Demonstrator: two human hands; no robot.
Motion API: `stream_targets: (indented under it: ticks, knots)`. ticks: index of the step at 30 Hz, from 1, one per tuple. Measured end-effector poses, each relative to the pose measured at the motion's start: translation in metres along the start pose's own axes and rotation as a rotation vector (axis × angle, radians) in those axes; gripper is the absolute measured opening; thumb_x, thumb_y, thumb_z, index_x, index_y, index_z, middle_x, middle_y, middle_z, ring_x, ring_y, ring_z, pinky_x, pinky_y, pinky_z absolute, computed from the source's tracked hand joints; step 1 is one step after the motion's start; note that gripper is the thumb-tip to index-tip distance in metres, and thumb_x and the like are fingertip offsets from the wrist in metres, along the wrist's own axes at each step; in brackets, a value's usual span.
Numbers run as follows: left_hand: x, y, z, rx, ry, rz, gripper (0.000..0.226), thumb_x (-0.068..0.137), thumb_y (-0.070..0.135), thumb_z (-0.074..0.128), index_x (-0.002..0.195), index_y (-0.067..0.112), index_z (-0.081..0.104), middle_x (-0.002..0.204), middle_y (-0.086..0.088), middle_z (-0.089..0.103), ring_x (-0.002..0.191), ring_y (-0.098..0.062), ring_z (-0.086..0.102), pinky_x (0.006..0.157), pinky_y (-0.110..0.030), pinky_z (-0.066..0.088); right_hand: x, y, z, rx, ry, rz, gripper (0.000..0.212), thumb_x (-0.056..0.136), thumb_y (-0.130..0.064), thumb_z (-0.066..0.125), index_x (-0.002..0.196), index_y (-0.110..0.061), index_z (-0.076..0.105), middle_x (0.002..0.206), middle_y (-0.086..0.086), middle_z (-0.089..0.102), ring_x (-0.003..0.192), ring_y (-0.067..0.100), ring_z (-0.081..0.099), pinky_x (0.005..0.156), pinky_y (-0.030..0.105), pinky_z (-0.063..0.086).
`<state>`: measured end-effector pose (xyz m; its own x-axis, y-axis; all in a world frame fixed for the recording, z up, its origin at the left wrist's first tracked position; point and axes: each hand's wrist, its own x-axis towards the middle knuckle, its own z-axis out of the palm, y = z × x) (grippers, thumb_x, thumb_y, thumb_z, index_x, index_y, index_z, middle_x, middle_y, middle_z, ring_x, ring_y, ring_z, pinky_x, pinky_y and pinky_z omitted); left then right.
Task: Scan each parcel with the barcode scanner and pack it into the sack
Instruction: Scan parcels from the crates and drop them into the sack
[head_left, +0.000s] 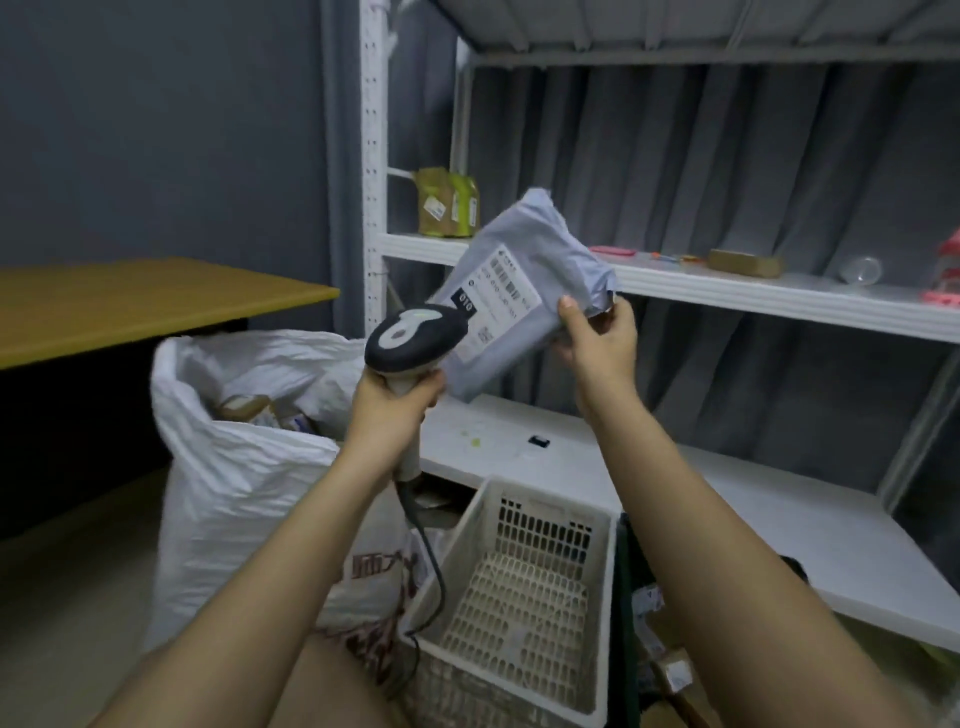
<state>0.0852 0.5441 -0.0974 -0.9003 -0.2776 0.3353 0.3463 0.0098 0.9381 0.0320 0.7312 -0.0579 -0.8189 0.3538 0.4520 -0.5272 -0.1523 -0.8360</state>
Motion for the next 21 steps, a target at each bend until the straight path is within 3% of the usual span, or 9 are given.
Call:
stream_targets:
  ticks: [3,6,9,11,12,18,21]
  knots:
    - [0.012,0.026,-0.034,0.037,0.103,0.06,0.026,0.086,0.018,0.068,0.109,0.005,0.063,0.084,-0.007,0.066,0.07,-0.01,0.06,0.064,-0.023,0.048,0.0,-0.016,0.069,0.138,-0.074,-0.034,0.026,0.086,-0.024,0.07,0.106,-0.024,0.053,0.113,0.005,0.063,0.108,0.022,0.064,0.091,0.044,0.056]
    - [0.014,0.039,-0.061,0.067,0.185,0.072,0.02,0.087,0.019,0.067,0.101,0.004,0.064,0.07,-0.003,0.062,0.051,0.001,0.055,0.051,-0.014,0.044,-0.003,0.001,0.125,0.113,-0.082,-0.036,0.027,0.081,-0.029,0.072,0.099,-0.023,0.053,0.111,0.009,0.064,0.104,0.022,0.064,0.094,0.047,0.053]
    - [0.013,0.04,-0.078,0.088,0.211,0.057,0.023,0.086,0.022,0.066,0.103,0.006,0.064,0.076,-0.004,0.064,0.066,-0.007,0.059,0.061,-0.021,0.047,-0.014,0.032,0.154,-0.26,-0.366,0.051,0.02,0.09,-0.019,0.066,0.105,-0.01,0.055,0.101,0.007,0.06,0.099,0.023,0.061,0.09,0.038,0.05]
    - [0.01,0.037,-0.082,0.078,0.199,0.028,0.017,0.087,0.021,0.066,0.098,0.009,0.064,0.074,-0.003,0.063,0.067,-0.012,0.059,0.063,-0.025,0.046,-0.021,0.044,0.153,-0.535,-0.595,0.086,0.039,0.091,-0.025,0.066,0.126,-0.01,0.055,0.108,0.001,0.056,0.104,0.019,0.057,0.092,0.034,0.046]
    - [0.009,0.034,-0.081,0.067,0.187,0.013,0.013,0.087,0.021,0.066,0.094,0.011,0.064,0.071,-0.001,0.063,0.066,-0.012,0.058,0.063,-0.026,0.046,-0.023,0.048,0.148,-0.568,-0.621,0.082,0.047,0.091,-0.027,0.067,0.133,-0.011,0.052,0.112,-0.001,0.055,0.105,0.016,0.055,0.092,0.031,0.045]
    - [0.0,0.017,-0.034,0.036,0.027,0.0,0.008,0.087,0.016,0.068,0.084,0.02,0.062,0.071,0.002,0.062,0.065,-0.008,0.058,0.062,-0.023,0.048,-0.023,0.054,0.066,-0.486,-0.496,0.064,0.032,0.092,-0.018,0.065,0.123,-0.011,0.062,0.116,0.002,0.065,0.108,0.014,0.06,0.092,0.026,0.048]
    - [-0.005,0.004,0.013,0.048,-0.088,0.0,0.007,0.087,0.015,0.068,0.084,0.019,0.063,0.069,0.002,0.062,0.06,-0.005,0.057,0.059,-0.022,0.047,-0.013,0.067,-0.005,-0.516,-0.352,0.135,0.022,0.092,-0.018,0.065,0.114,-0.014,0.065,0.111,0.002,0.066,0.105,0.016,0.062,0.09,0.031,0.053]
